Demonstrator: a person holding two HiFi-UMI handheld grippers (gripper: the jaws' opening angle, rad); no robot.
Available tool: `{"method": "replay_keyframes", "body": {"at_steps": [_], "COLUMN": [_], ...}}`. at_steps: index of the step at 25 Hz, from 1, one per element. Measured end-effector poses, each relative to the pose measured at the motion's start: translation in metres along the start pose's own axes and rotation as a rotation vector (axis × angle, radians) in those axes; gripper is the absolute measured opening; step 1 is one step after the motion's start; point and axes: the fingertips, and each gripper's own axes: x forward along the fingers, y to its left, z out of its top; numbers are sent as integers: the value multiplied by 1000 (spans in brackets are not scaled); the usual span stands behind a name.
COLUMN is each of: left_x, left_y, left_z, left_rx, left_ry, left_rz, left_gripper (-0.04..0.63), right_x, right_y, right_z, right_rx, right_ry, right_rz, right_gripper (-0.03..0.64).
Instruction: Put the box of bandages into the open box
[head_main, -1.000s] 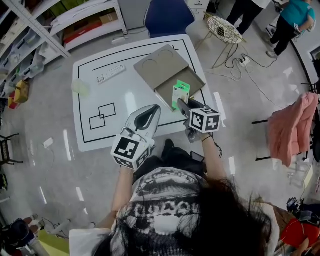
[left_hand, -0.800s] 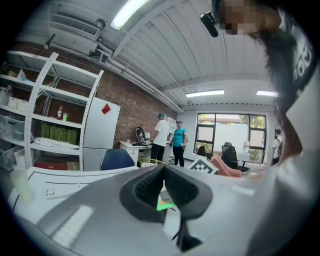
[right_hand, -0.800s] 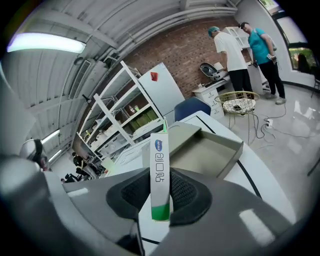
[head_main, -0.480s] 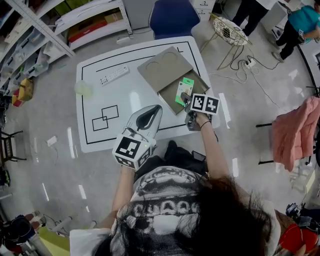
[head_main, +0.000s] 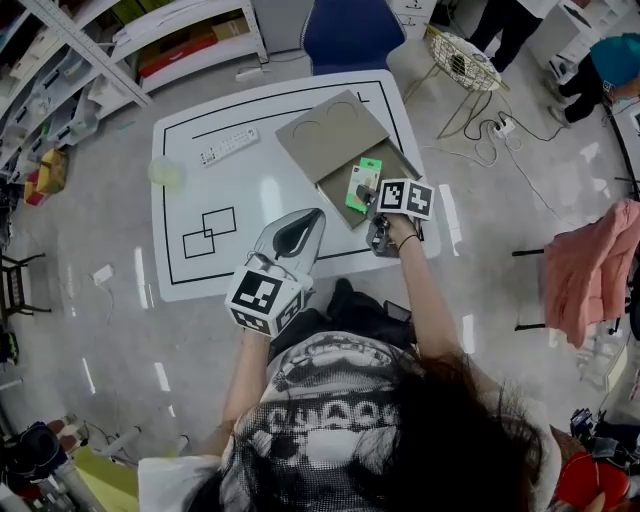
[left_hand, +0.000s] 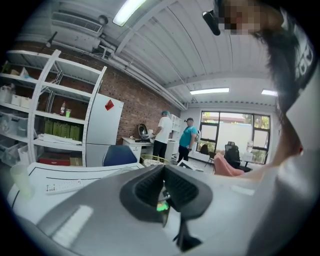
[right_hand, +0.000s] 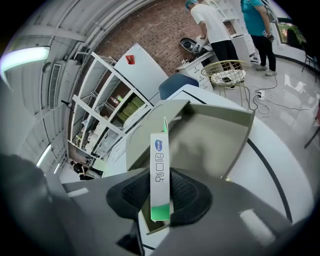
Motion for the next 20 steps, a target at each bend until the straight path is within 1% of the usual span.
{"method": "replay_keyframes", "body": {"at_steps": [5,8,11,12,15,20], "left_x": [-1,-1,-2,-3,-5,-10], "left_y": [-1,-2,-1,-1,-1,1], "left_z": [-3,-6,-7,-8,-9,-11], "left_rx": [-7,-8,-9,-9,-12,-17], "left_ry": [8,15,20,21,27,36], "left_rz": [10,13,16,18,25,35], "left_gripper": [0,0,0,0,0,0], "right_x": [6,10,13,14,12,3], "right_y": [3,3,4,4,4,3], "right_z": [3,6,9,9,9,14], "right_rx": [-22,-37,-79,-99,-152,-180], "right_ry": [24,33,36,39,50,25], "right_rz": [9,-8,-30,-38,-61,-96], "right_gripper": [95,100,102,116,191,232]}}
